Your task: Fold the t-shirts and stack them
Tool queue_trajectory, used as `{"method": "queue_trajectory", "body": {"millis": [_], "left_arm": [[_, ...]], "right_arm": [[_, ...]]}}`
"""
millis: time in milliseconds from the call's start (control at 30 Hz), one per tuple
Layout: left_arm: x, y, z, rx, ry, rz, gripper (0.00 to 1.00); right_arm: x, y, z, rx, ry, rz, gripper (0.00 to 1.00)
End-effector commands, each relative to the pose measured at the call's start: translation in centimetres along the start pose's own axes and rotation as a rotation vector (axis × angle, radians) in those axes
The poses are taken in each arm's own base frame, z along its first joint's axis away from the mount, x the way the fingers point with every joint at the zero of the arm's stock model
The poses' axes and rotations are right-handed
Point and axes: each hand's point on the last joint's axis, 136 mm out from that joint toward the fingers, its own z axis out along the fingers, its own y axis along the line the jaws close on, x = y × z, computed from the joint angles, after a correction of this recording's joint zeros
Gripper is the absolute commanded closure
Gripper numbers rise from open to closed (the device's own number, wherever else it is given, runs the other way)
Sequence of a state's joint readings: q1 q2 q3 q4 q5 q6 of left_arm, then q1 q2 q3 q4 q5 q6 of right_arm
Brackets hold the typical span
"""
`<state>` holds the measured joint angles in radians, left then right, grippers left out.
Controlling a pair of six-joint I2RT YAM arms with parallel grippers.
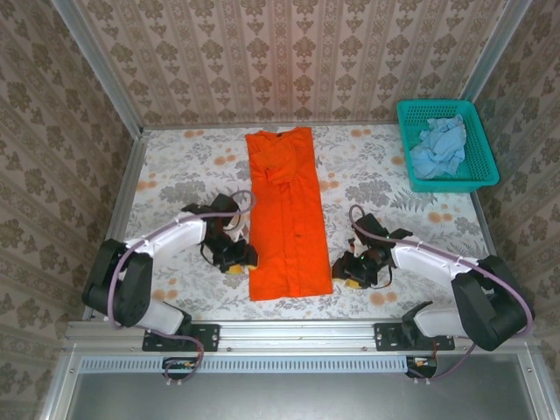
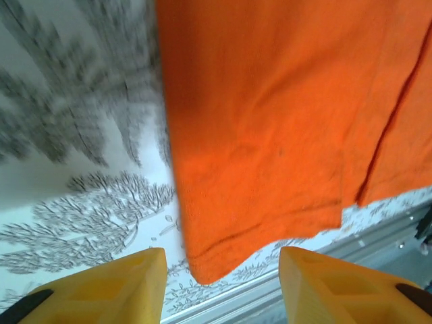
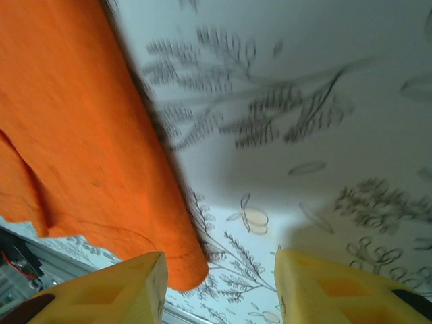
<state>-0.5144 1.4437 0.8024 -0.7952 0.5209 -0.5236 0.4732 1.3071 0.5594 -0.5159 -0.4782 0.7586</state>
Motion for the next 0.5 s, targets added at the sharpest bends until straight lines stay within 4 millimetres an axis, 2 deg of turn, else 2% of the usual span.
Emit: {"method": "queue_trajectory", "body": {"millis": [0,233,333,467], "left_arm": [[2.3,-0.2,1.1,0.066,0.046,-0.006,0.52],[4.0,-0.3,2.9,0.059,0.076,0.027,0.53],[4.2,-0.4,3.6,0.069,0.084,0.025,0.6],[4.4,0.1,3.8,0.026,0.094,0.032,0.61]], "right_arm": [[0.4,1.3,0.3,-0.045,0.004,0.014,0.52],[1.1,2.1,0.8,-0.025,0.021,-0.043,0.54],[1.3,2.0,1.1,-0.009,0.025,-0.058,0.55],[1.5,2.8,1.0,-0.023,0.016,-0.081,0.55]]}}
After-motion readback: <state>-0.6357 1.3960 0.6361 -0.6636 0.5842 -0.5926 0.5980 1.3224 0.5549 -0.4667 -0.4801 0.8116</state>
